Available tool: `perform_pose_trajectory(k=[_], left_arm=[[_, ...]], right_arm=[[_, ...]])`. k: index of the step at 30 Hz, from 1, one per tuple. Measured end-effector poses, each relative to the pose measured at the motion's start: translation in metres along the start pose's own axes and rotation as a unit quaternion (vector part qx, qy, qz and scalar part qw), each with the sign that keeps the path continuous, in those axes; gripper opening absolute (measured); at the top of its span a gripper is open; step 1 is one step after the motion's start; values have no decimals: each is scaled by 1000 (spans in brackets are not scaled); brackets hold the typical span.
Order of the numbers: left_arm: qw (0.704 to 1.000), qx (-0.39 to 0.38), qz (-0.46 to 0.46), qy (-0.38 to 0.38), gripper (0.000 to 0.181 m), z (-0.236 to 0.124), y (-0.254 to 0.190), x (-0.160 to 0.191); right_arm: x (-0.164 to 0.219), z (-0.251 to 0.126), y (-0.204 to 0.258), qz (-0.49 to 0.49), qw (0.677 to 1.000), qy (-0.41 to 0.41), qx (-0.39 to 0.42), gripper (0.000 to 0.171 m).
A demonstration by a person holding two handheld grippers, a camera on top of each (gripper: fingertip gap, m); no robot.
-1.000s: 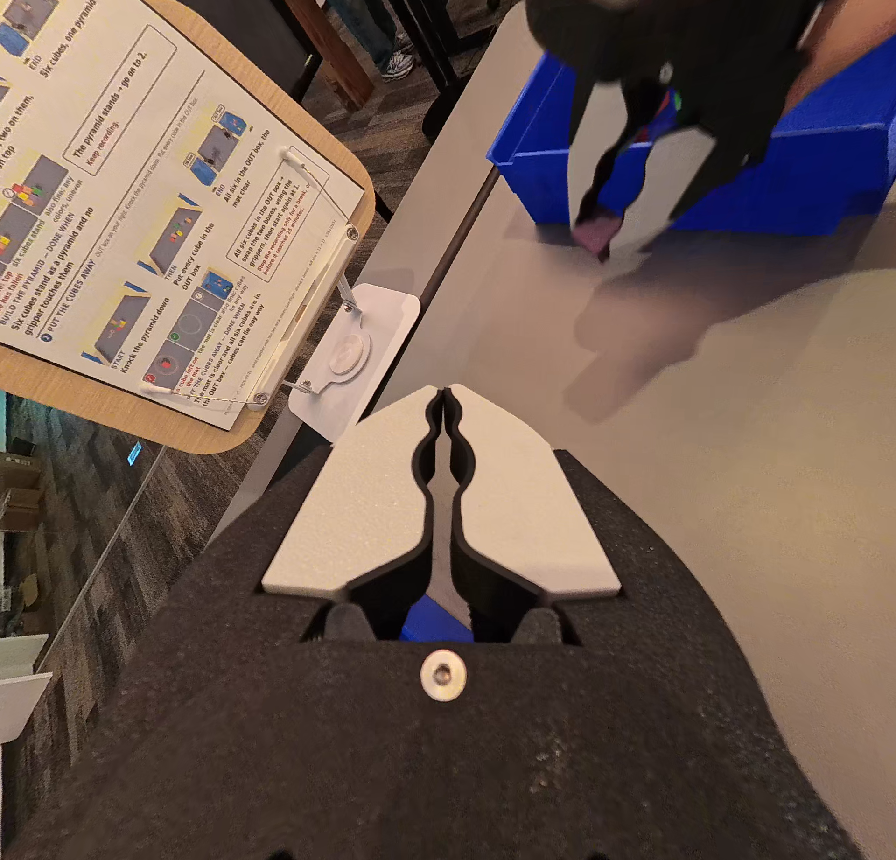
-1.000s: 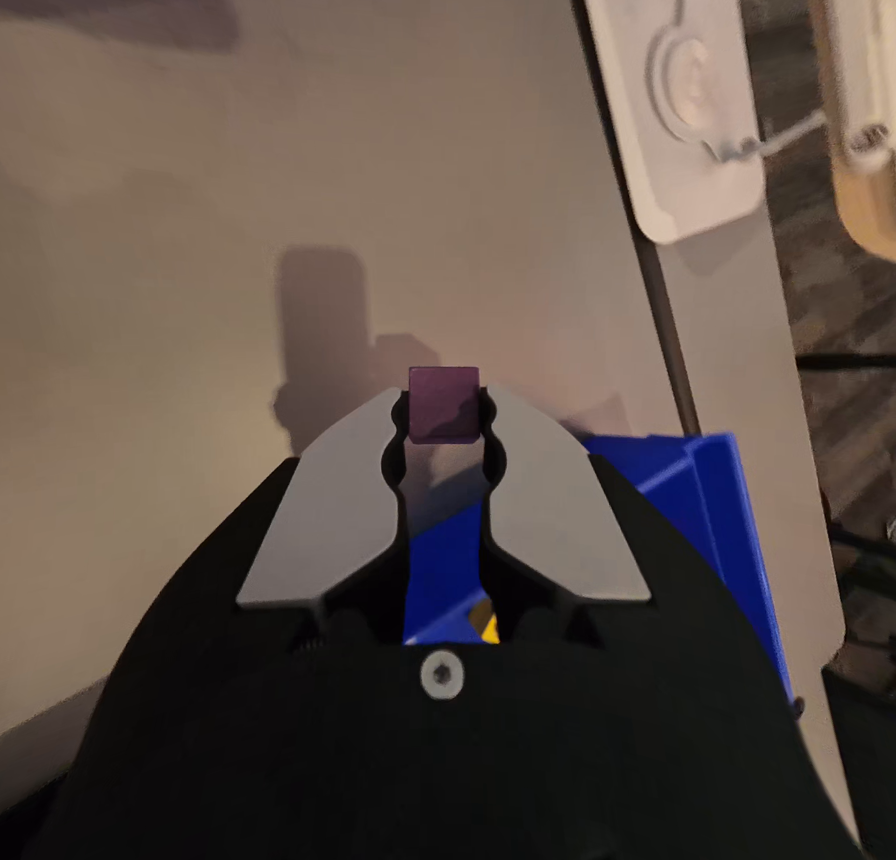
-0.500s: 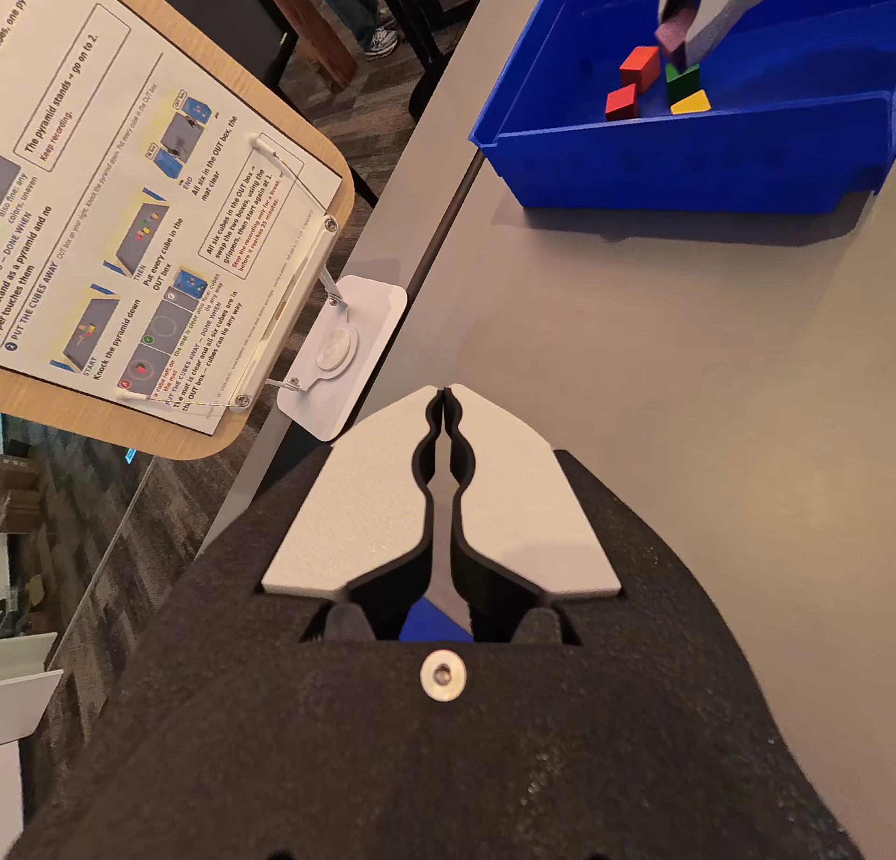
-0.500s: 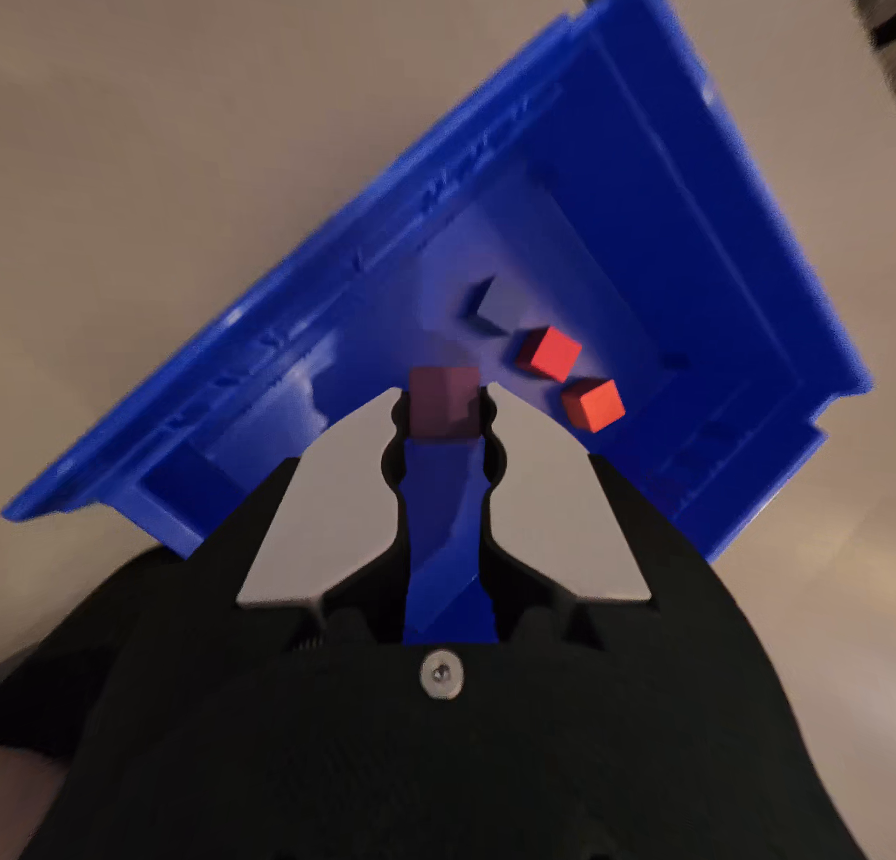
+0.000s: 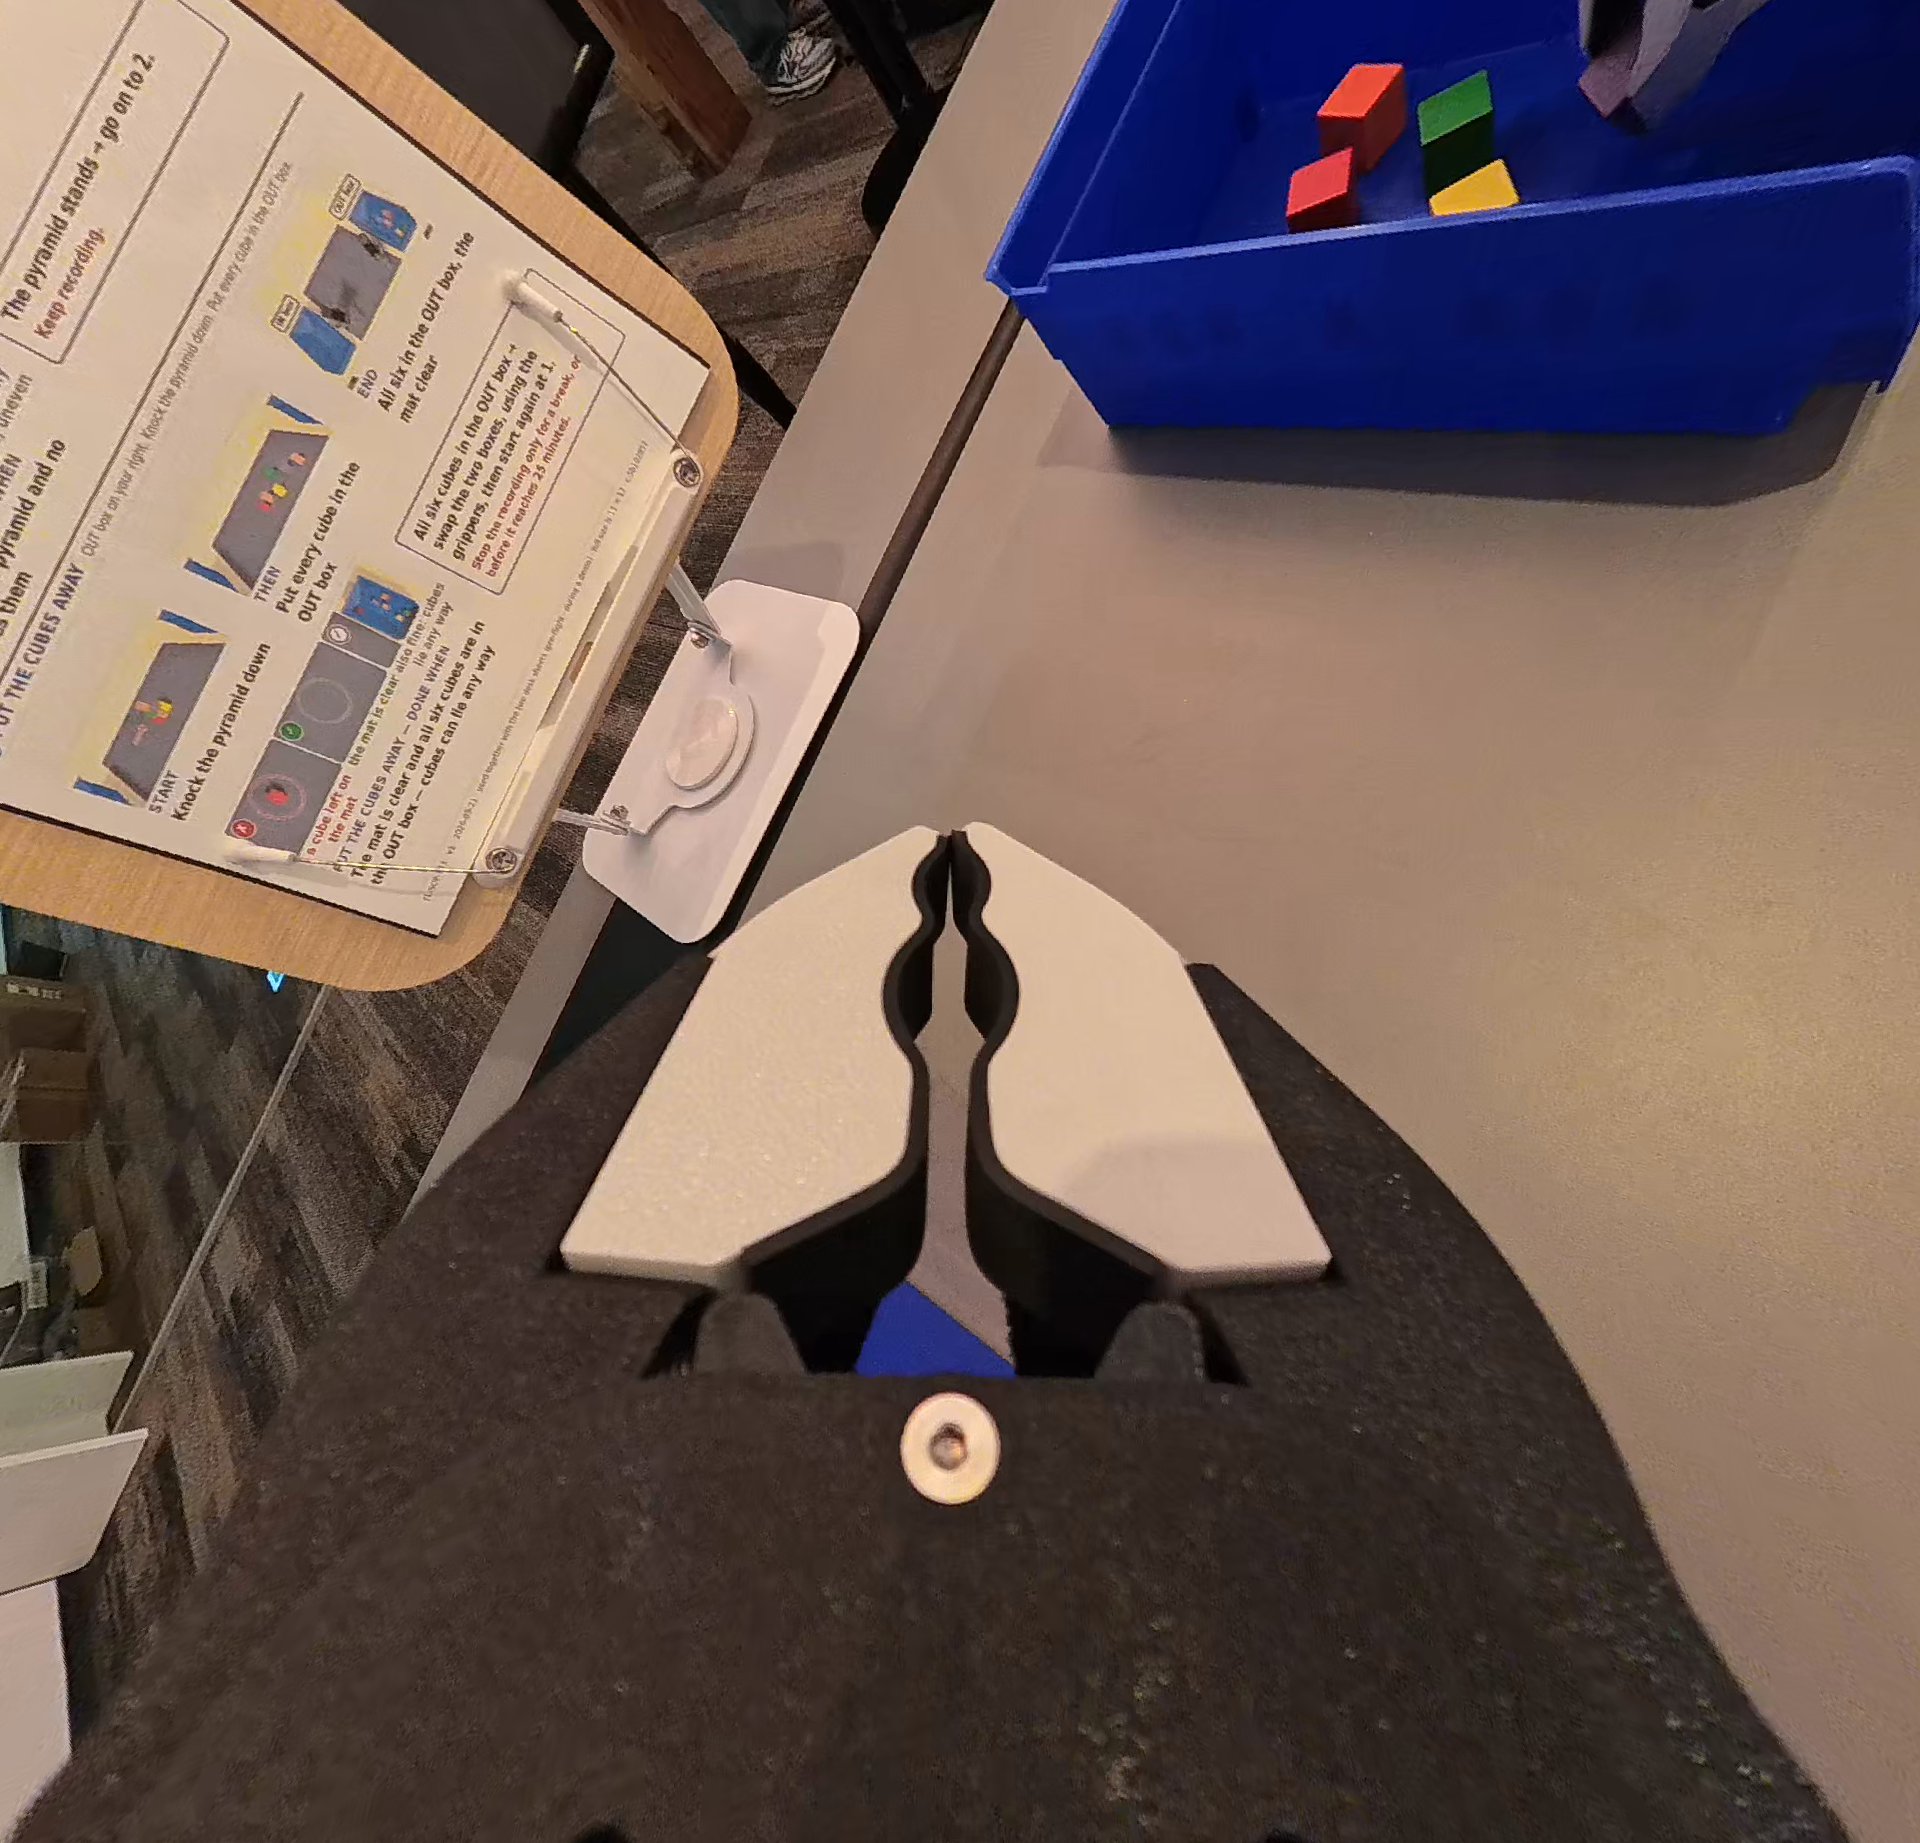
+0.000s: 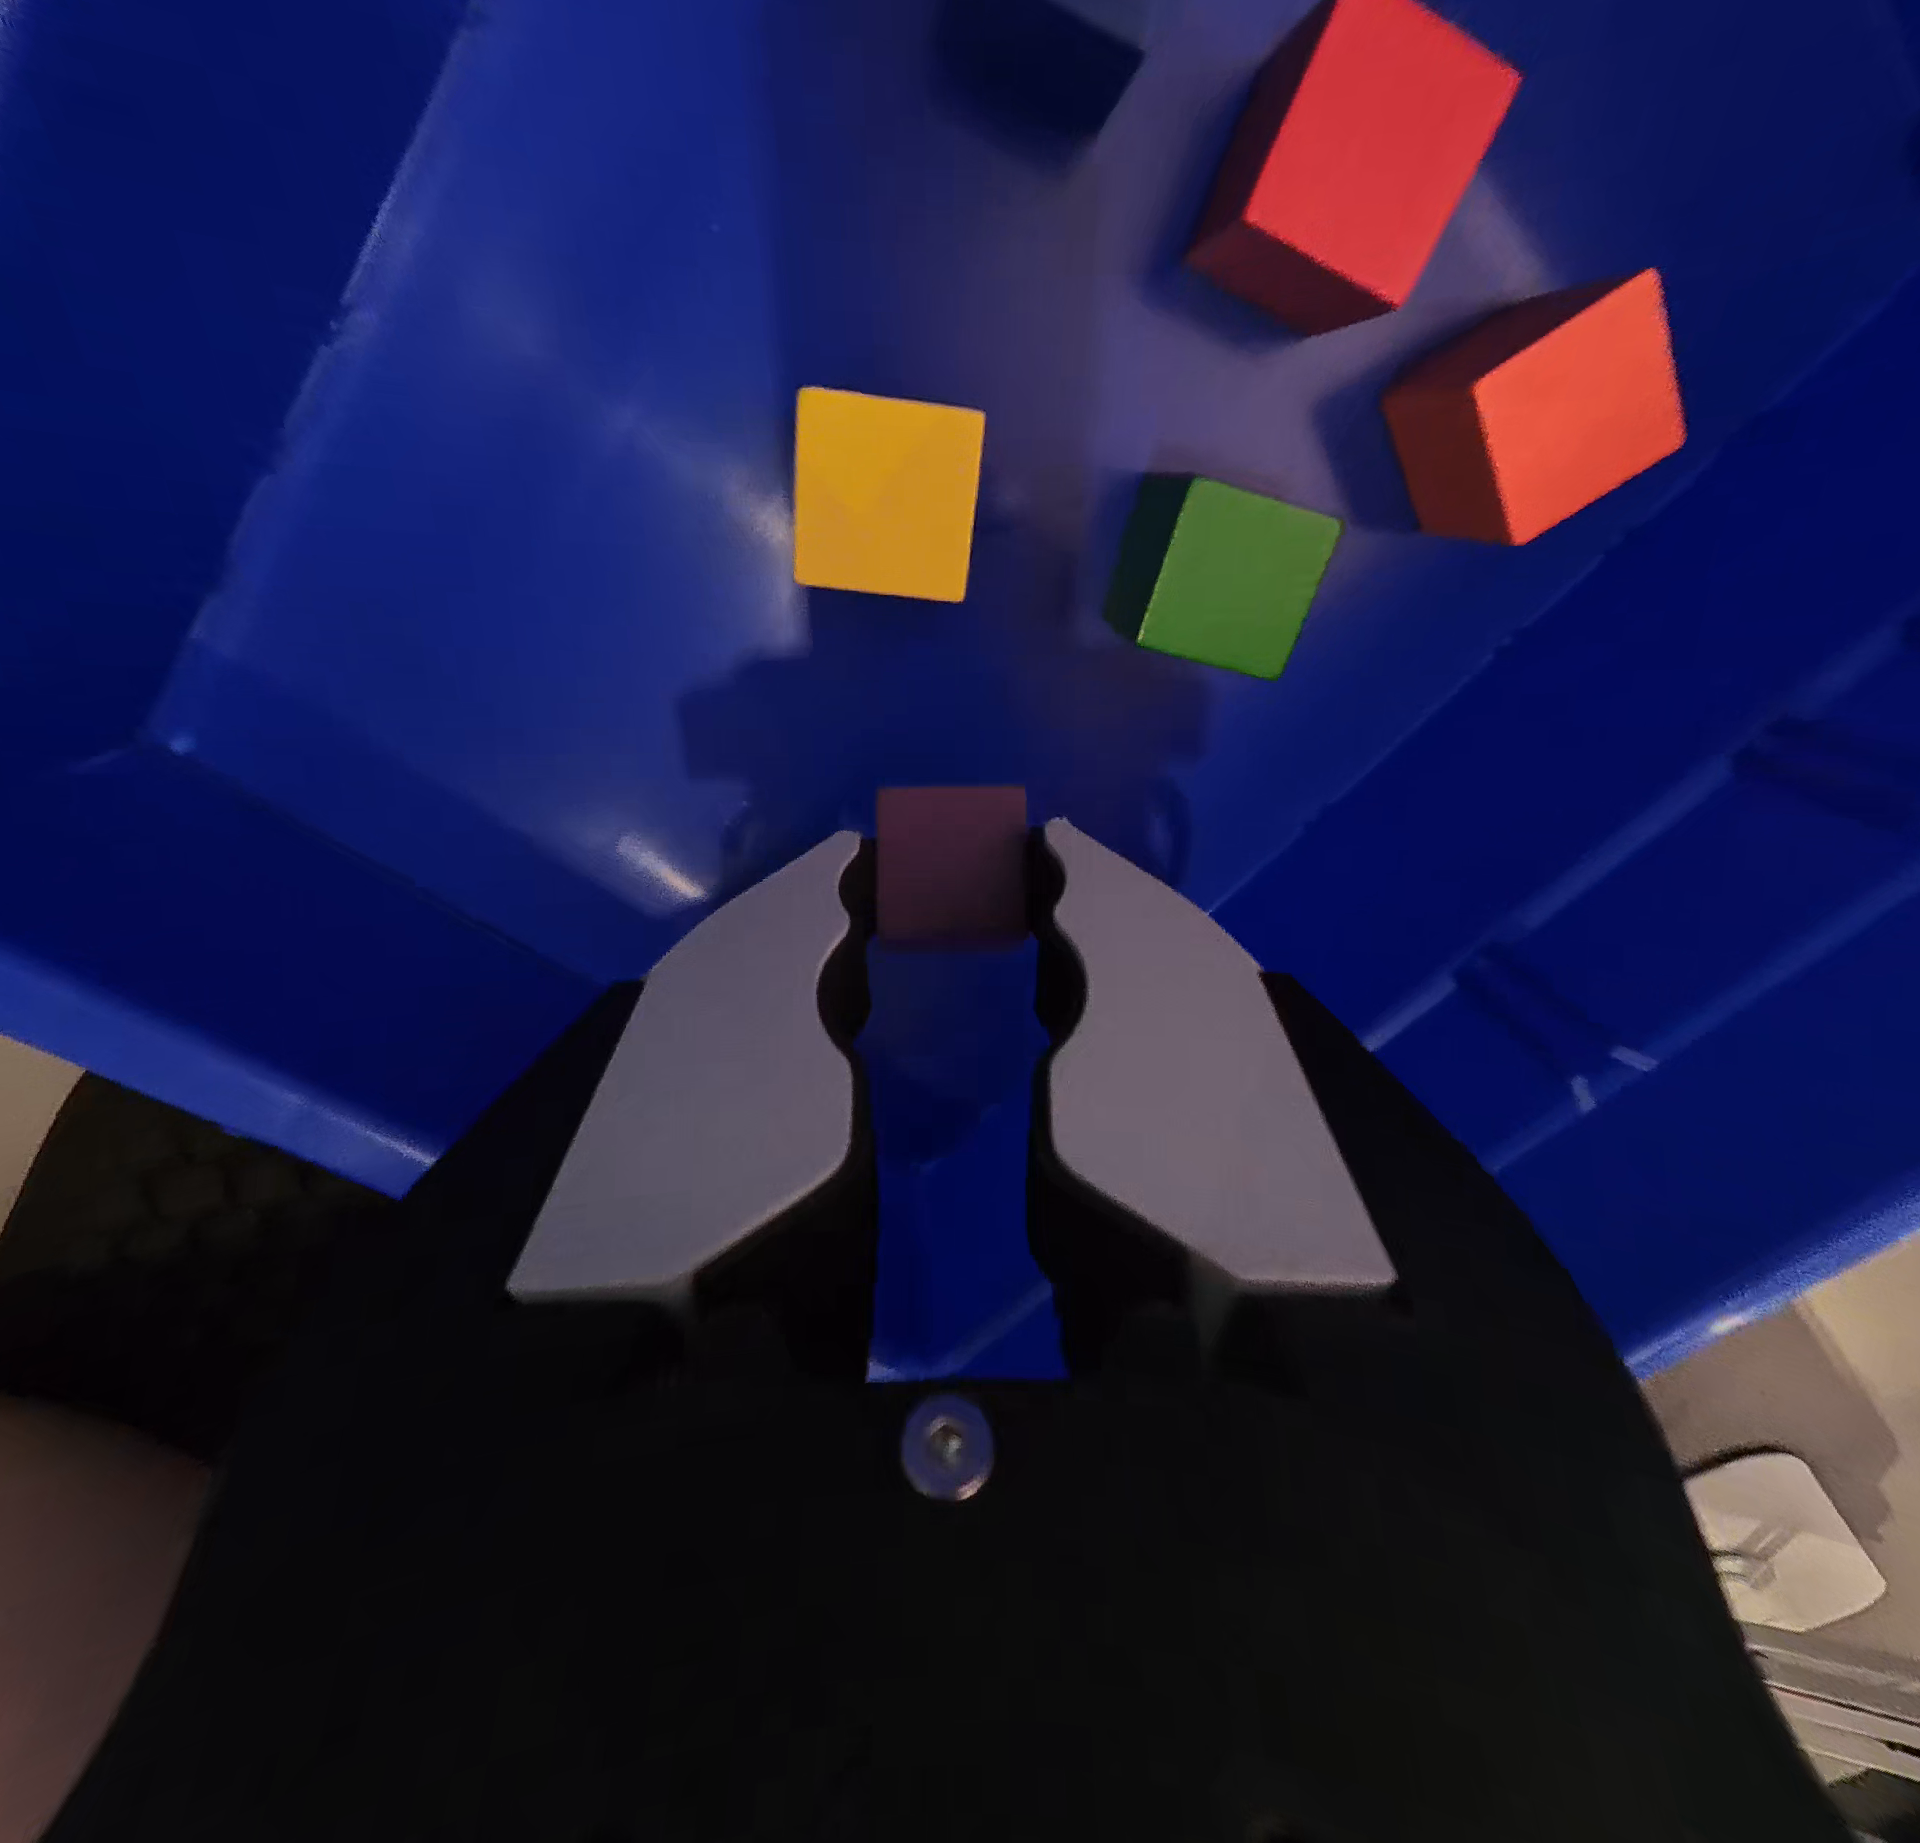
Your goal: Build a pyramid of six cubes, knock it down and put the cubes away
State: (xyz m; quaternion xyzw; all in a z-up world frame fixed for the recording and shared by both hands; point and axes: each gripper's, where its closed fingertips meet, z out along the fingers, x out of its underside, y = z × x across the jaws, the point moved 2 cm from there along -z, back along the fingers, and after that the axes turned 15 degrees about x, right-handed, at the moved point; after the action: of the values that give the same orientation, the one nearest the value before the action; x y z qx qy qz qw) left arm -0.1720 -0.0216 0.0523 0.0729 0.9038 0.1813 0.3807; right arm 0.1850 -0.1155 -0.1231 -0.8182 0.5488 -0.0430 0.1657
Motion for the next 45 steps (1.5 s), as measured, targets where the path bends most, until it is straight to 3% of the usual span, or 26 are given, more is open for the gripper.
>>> perform_pose_trajectory(k=[12,18,23,26,29,32,35,39,41,44,45], left_arm=[[1000,1,2,0,0,-1,-1,-1],[1000,3,3,4,0,0,-2,0],[1000,-4,3,10,0,-2,1,3],[998,-52,-1,35,0,-14,18,14],[982,-175,-31,62,9,-47,59,37],[945,-276,-154,89,33,-94,99,83],[906,-283,-288,128,63,-123,116,146],[858,-290,-388,169,63,-150,127,218],[845,-282,-423,166,58,-155,128,242],[829,-245,-470,179,53,-151,122,272],[824,-229,-483,187,53,-147,118,281]], right_arm=[[3,8,1,24,999,5,-21,30],[1,2,-3,33,999,-2,-12,41],[-9,-30,-12,49,997,-58,20,42],[-21,-69,-39,107,980,-138,89,42],[-19,-106,-81,224,937,-207,172,44],[1,-100,-92,319,918,-189,142,51],[30,-63,-97,340,926,-93,132,57],[39,-28,-91,364,928,-47,69,55],[40,-18,-85,367,929,-33,40,42],[33,-13,-71,360,932,-36,-25,7],[33,-11,-71,361,932,-31,-23,7]])
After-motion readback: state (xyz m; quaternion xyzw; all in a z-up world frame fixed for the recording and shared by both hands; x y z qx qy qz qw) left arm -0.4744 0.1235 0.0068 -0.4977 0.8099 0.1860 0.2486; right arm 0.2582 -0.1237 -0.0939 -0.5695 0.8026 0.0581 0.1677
